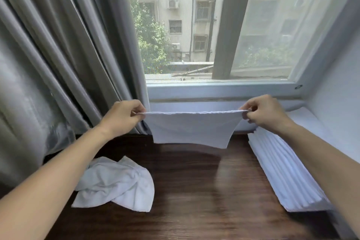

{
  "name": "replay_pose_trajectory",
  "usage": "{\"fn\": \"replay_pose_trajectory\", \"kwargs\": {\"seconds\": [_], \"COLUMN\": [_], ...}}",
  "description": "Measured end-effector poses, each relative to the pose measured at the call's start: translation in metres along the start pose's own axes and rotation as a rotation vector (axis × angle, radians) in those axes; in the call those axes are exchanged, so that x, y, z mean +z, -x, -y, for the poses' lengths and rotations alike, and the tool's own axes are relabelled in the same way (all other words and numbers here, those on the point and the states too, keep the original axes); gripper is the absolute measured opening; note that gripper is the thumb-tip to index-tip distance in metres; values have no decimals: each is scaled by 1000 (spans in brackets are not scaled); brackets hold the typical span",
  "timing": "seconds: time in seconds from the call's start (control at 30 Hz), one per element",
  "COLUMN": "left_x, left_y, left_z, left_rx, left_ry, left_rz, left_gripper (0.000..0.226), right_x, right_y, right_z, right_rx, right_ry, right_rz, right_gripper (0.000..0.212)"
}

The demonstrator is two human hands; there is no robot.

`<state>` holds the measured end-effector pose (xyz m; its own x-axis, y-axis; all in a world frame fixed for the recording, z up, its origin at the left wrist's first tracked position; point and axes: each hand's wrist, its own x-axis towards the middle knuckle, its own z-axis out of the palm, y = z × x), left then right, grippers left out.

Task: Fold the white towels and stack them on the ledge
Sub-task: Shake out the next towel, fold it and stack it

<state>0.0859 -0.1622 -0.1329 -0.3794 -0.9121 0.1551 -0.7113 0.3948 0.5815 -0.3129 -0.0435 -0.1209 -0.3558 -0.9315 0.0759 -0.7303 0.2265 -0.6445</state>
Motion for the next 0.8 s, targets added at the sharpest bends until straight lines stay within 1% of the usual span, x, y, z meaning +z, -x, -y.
{"fn": "replay_pose_trajectory", "kwargs": {"seconds": [0.1,0.2,0.3,0.37,0.43,0.5,0.67,0.73,0.8], "left_x": [34,82,132,161,180,192,200,198,191], "left_y": [38,86,137,171,200,221,248,249,244], "left_z": [17,49,78,91,100,104,104,107,109], "left_rx": [33,-12,-79,-136,-154,-155,-147,-140,-117], "left_ry": [4,-25,-104,-169,-237,-269,-282,-300,-290], "left_rz": [41,118,236,308,357,383,394,448,536], "left_gripper": [12,18,30,28,22,18,21,20,18], "right_x": [23,68,116,141,159,170,179,179,175], "right_y": [32,73,122,155,185,208,238,242,237], "right_z": [-29,-70,-112,-132,-148,-159,-175,-177,-176], "right_rx": [3,56,133,195,238,249,218,201,190], "right_ry": [50,114,147,175,176,181,234,249,266], "right_rz": [-5,47,186,299,355,395,479,522,582], "right_gripper": [28,32,36,39,37,31,21,20,20]}}
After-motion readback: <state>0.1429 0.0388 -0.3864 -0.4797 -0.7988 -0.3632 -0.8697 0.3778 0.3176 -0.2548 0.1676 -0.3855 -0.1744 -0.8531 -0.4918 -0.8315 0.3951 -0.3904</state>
